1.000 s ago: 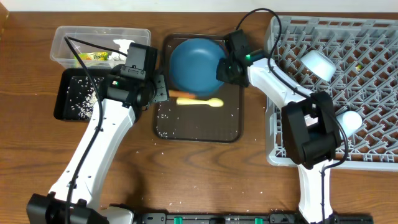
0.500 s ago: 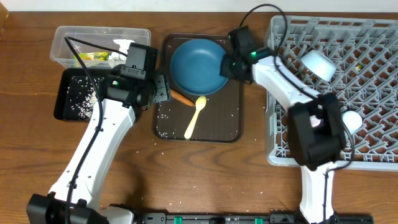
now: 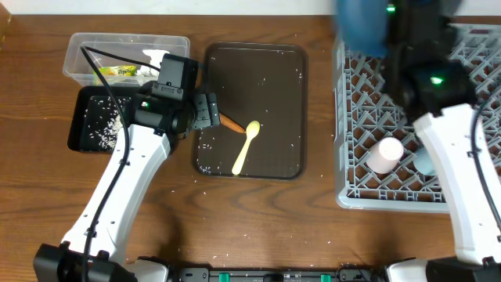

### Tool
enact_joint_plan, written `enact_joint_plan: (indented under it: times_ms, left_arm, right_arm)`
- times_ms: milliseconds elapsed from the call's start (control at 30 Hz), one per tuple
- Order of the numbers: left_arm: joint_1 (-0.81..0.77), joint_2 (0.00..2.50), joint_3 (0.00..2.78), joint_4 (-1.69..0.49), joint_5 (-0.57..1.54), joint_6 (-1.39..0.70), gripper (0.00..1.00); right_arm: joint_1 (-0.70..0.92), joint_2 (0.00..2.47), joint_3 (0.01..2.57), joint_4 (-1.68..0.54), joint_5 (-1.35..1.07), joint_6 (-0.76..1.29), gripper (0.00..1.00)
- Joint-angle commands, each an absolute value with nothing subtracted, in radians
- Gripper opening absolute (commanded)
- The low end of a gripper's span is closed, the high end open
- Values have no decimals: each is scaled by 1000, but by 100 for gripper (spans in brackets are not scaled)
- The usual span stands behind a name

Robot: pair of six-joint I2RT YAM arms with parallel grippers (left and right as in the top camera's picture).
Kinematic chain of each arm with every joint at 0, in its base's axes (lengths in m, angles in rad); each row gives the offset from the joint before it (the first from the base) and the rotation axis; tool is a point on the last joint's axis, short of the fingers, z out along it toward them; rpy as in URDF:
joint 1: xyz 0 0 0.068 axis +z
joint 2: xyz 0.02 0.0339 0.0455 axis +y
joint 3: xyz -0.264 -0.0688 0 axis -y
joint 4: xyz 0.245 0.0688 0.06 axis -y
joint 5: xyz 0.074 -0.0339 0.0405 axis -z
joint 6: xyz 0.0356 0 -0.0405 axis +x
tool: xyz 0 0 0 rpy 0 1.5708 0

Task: Sort waste into correct bins and load items into the dishwasher rack
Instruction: 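Lift the blue plate and stand it in the back of the rack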

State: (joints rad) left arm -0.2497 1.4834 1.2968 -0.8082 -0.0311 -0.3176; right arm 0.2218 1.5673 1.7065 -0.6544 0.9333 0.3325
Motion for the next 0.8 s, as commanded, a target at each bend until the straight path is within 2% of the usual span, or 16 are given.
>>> enact_joint_plan:
  times_ms: [0,167,400,533,767]
  left_arm:
    - [-245,1493,1300,-810,-46,-319,92]
    - [-245,1493,1300,-810,-46,-319,93]
    - [-245,1493,1300,-810,-46,-319,93]
    - [-245,1493,1300,-810,-46,-319,93]
    - [-245,1493,1300,-810,-46,-319,93]
  right_arm:
    - [145,1591,1708,-643,1294,165,1]
    - [-4,1615,1708,-611,1217,18,1]
    - [-190,1664,1707,-527,866,-313,1]
    - [-248,1740,1707,-445,833,-506,1]
    - [-300,1874,1707,-311,834,-692,1]
